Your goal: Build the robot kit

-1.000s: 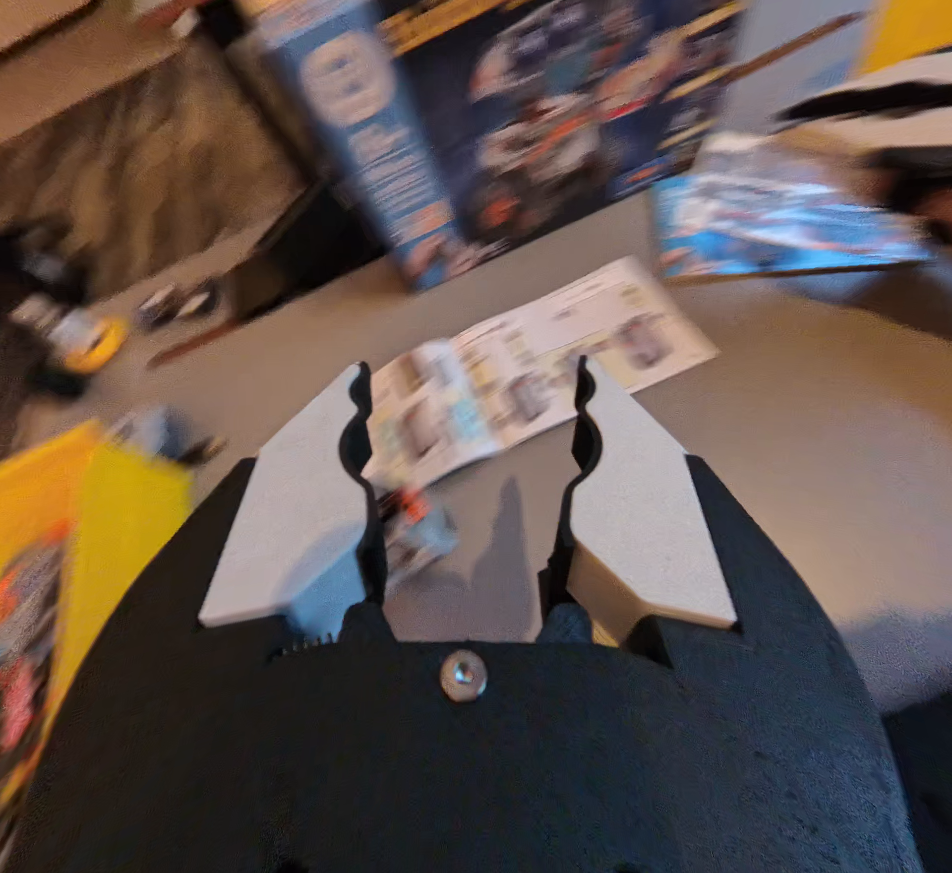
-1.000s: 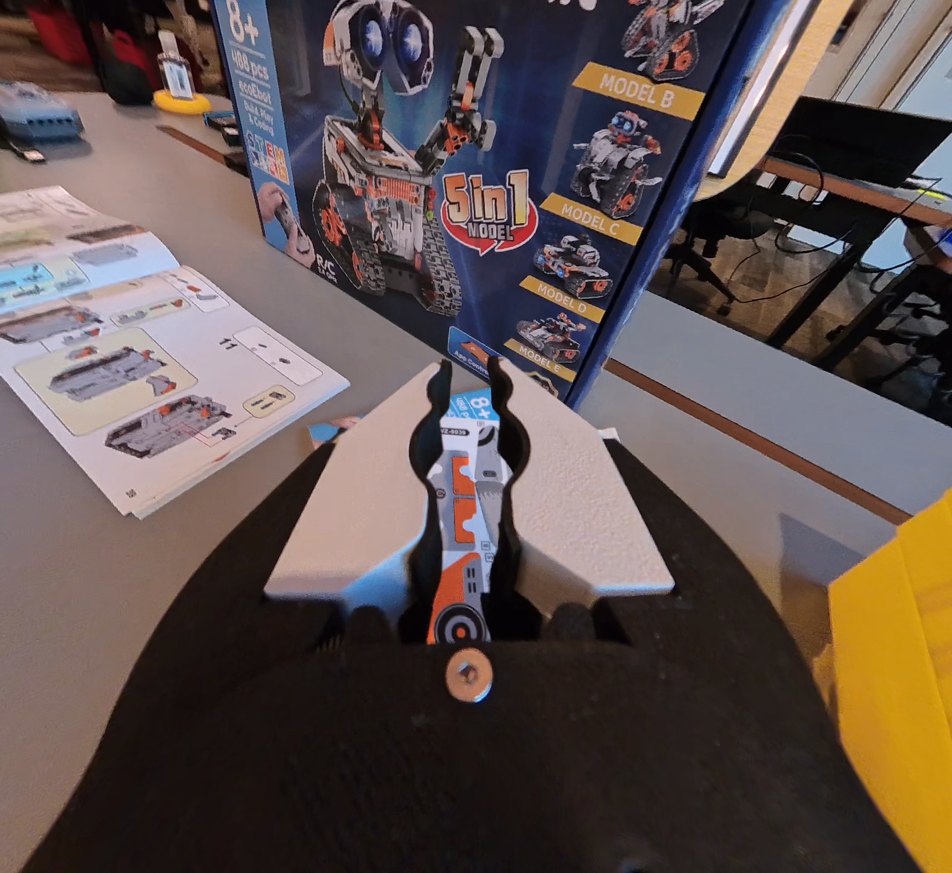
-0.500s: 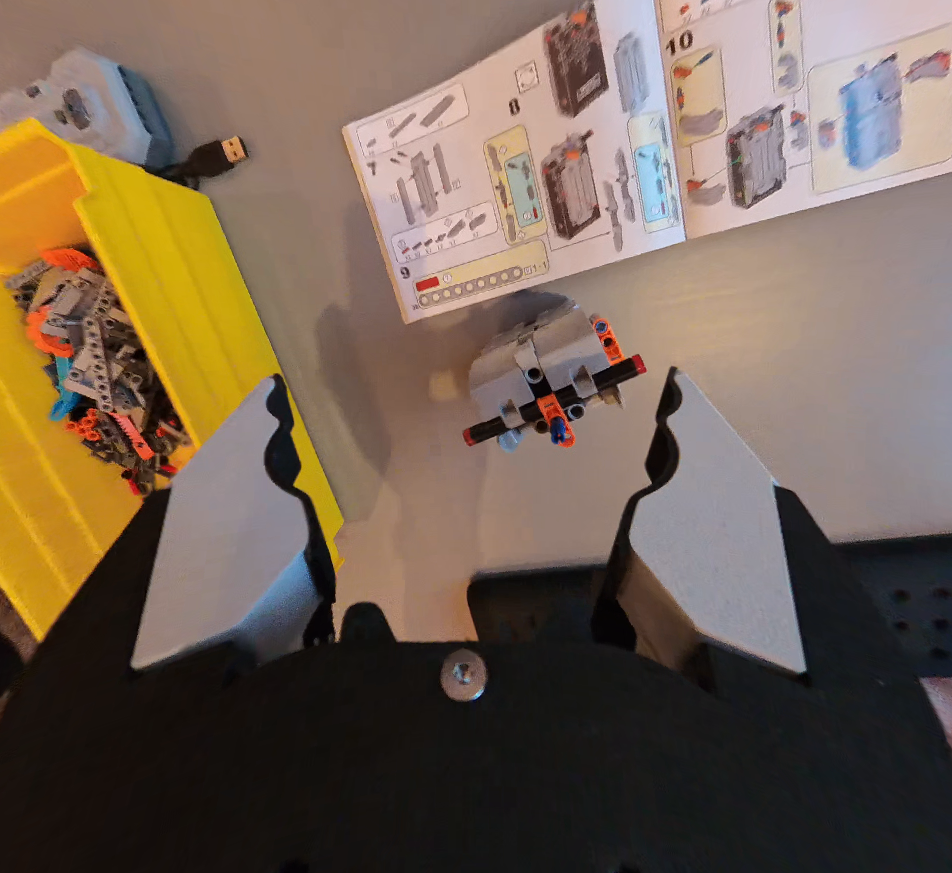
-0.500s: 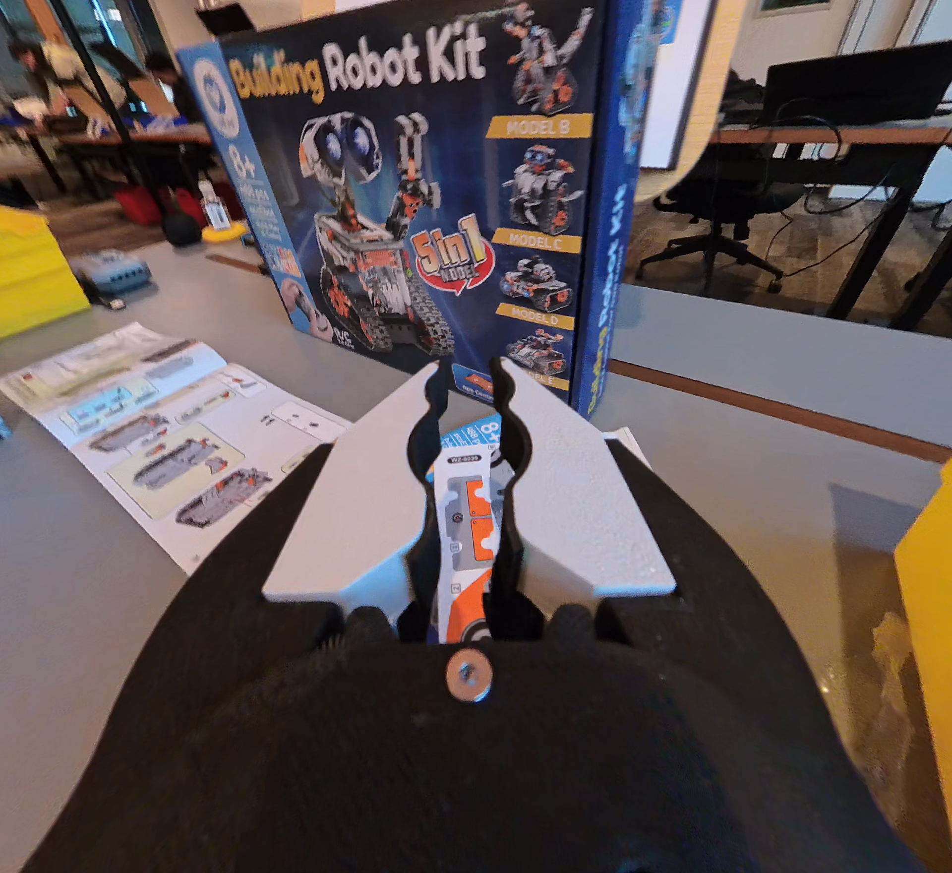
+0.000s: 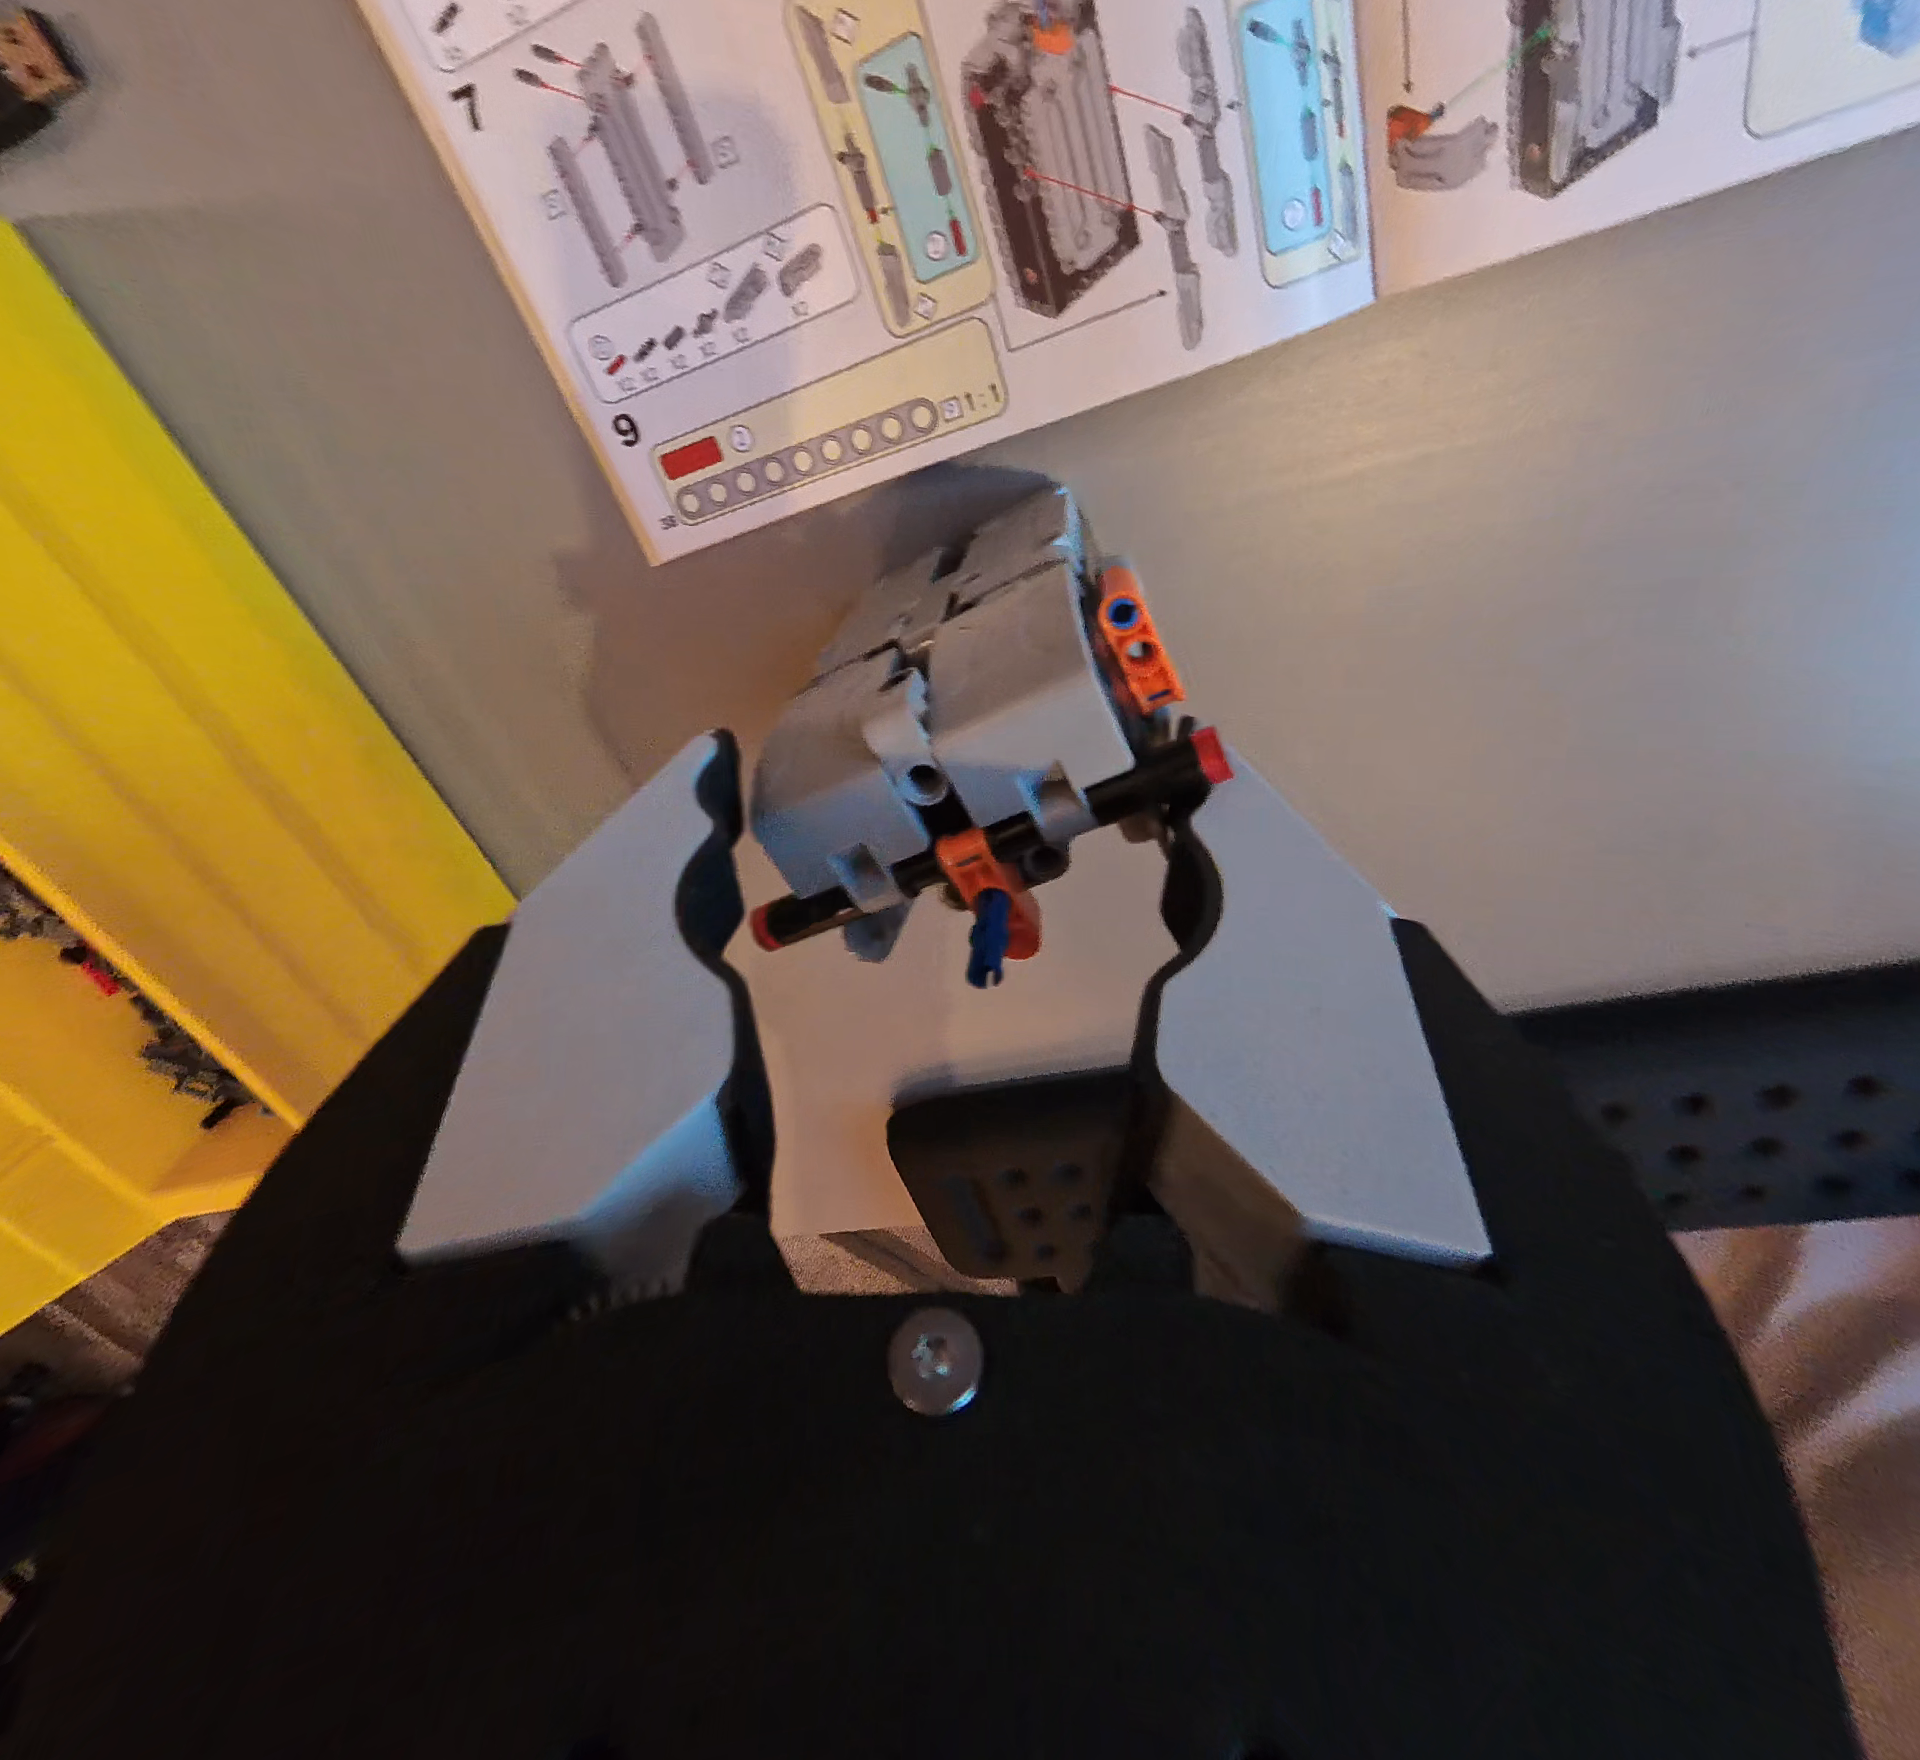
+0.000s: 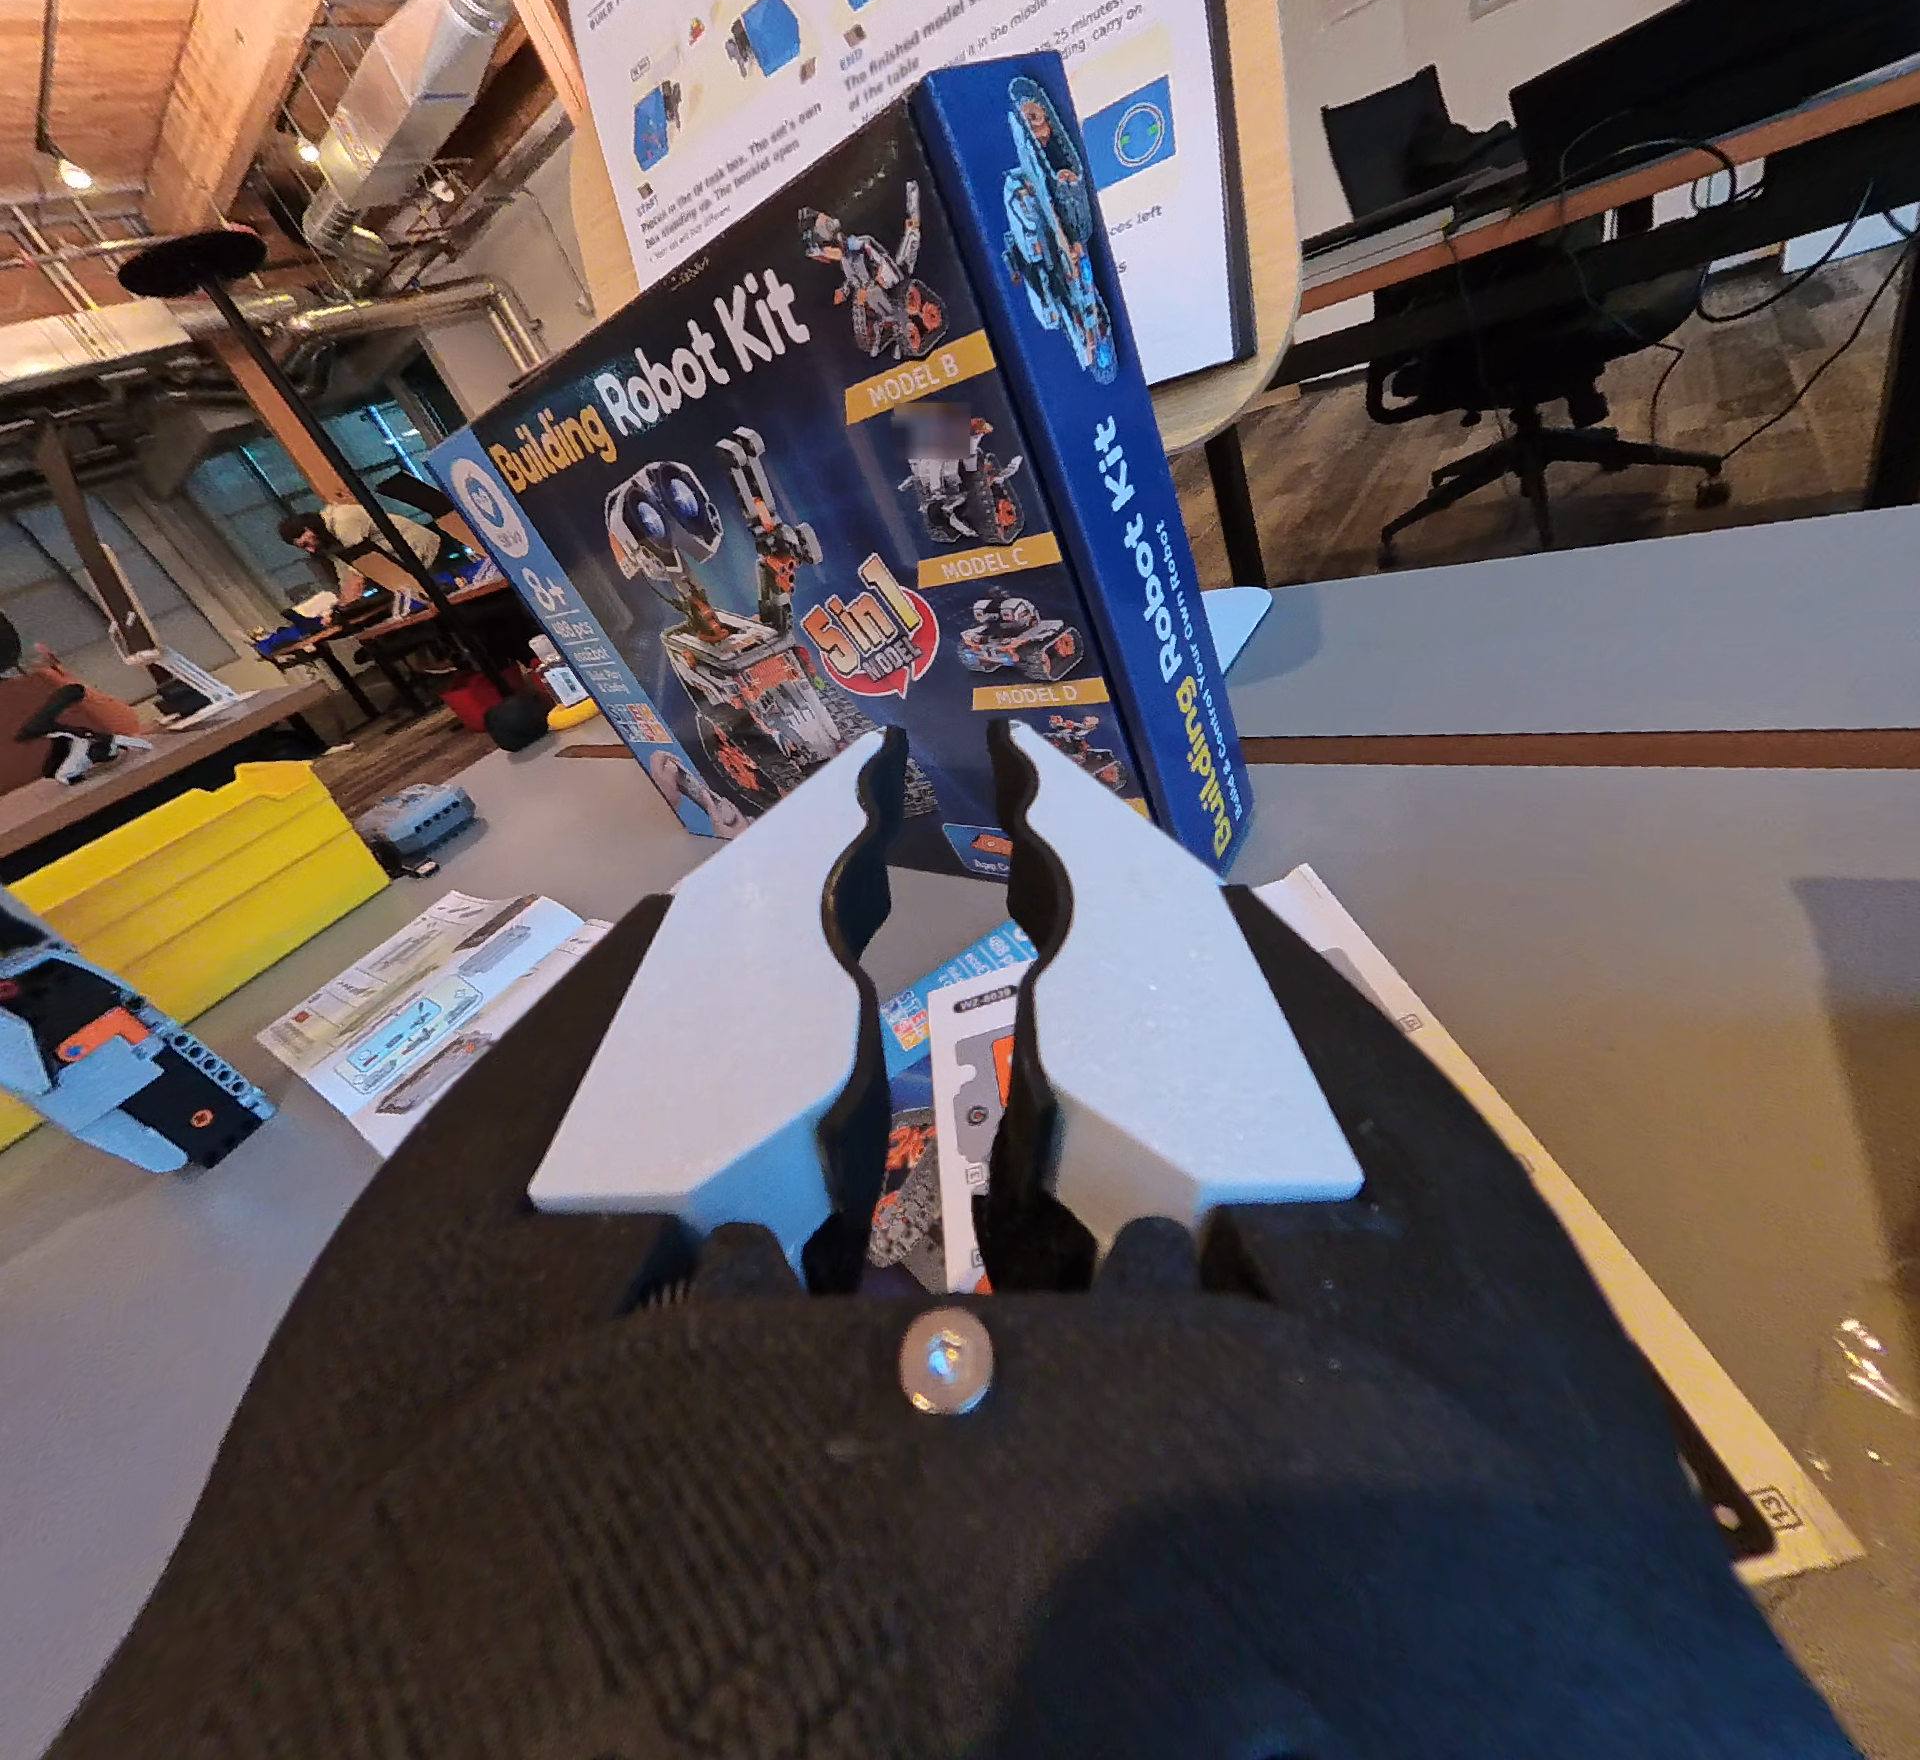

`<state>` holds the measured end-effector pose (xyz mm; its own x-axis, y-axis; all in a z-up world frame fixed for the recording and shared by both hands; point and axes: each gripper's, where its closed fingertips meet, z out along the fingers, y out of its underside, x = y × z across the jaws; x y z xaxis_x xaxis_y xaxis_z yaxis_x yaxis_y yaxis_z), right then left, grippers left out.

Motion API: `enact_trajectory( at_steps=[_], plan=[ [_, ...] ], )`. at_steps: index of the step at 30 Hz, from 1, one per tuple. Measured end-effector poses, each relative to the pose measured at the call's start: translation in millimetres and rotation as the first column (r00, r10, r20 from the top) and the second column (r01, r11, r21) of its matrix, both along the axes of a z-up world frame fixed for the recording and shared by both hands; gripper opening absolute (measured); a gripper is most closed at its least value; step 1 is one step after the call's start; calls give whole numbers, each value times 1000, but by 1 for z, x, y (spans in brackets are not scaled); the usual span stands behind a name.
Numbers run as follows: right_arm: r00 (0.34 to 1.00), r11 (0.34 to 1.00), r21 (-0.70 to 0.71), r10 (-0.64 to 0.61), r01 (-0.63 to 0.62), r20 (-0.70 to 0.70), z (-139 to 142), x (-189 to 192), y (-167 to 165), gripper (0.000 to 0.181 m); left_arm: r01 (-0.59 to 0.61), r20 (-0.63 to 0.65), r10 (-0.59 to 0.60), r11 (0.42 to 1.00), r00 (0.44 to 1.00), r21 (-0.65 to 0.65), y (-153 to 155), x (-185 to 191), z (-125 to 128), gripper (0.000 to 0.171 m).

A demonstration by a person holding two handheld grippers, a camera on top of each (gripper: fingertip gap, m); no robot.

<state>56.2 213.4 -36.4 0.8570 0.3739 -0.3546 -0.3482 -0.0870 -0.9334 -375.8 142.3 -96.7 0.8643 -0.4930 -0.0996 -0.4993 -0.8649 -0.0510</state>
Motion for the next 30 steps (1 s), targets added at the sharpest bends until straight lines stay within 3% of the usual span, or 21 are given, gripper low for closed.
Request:
enact_trajectory(
  at_steps=[6,9,12,16,20,22,25,27,28,30],
  plan=[
    [1000,1000,1,5,-5,-24,0,2,0,16,114,-37,-115,993,993,-32,-5,-3,-3,78],
    [1000,1000,-7,22,-22,-14,-2,-3,0,16,232,-55,-235,971,970,-50,-6,-4,-3,78],
    [999,999,-15,45,-45,13,-4,-10,1,17,408,-94,-416,908,904,-94,-11,-8,-4,79],
    [995,997,-19,78,-77,62,-7,-23,0,18,627,-133,-644,764,753,-152,-13,-14,-4,79],
    [985,990,-39,139,-136,103,-13,-43,0,22,721,-124,-742,669,658,-180,-10,-16,-4,80],
    [968,977,-49,212,-207,136,-15,-66,-2,26,734,-121,-755,655,644,-182,-8,-18,-5,84],
    [901,934,-61,355,-351,249,-21,-118,-15,33,722,-85,-732,681,676,-122,-3,-13,-6,108],
    [816,865,-63,492,-498,304,-22,-165,-34,44,709,-68,-710,704,701,-40,1,-10,-1,118],
    [754,801,-55,583,-597,301,-21,-193,-50,57,691,-71,-688,723,722,18,4,-10,4,125],
    [577,607,-50,776,-794,256,-22,-248,-91,76,603,-40,-607,776,794,182,6,-12,18,133]
  ],
)
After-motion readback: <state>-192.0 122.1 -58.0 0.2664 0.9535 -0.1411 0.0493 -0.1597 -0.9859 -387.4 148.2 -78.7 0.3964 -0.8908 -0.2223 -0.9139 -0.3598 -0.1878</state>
